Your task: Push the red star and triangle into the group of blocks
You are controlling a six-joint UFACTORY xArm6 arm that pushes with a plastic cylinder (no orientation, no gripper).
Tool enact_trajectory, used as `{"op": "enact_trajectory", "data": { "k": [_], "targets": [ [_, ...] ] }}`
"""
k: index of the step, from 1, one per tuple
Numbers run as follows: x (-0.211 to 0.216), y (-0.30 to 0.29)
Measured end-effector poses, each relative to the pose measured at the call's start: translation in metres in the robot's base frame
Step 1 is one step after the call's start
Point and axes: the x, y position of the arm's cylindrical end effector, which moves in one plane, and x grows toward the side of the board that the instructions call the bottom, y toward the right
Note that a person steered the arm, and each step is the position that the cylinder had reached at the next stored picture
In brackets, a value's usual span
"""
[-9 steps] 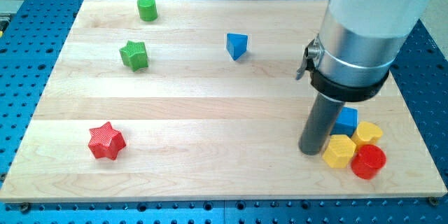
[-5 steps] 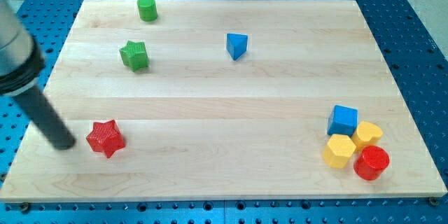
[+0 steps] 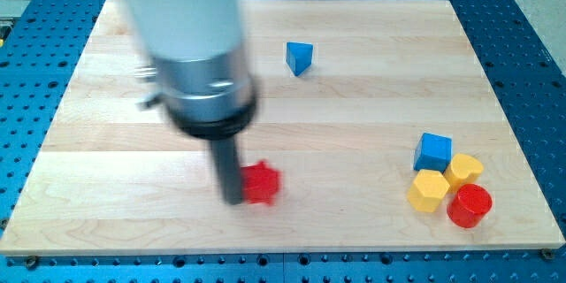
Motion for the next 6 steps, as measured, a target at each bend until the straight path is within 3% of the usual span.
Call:
{"op": "enact_trajectory", "data": {
  "k": [1,3,4,5,6],
  "targets": [
    [-0.013,0.078],
    [-0.028,0.143],
    [-0.041,0.124],
    [-0.077,0.011],
    [-0.149,-0.040]
  ]
}}
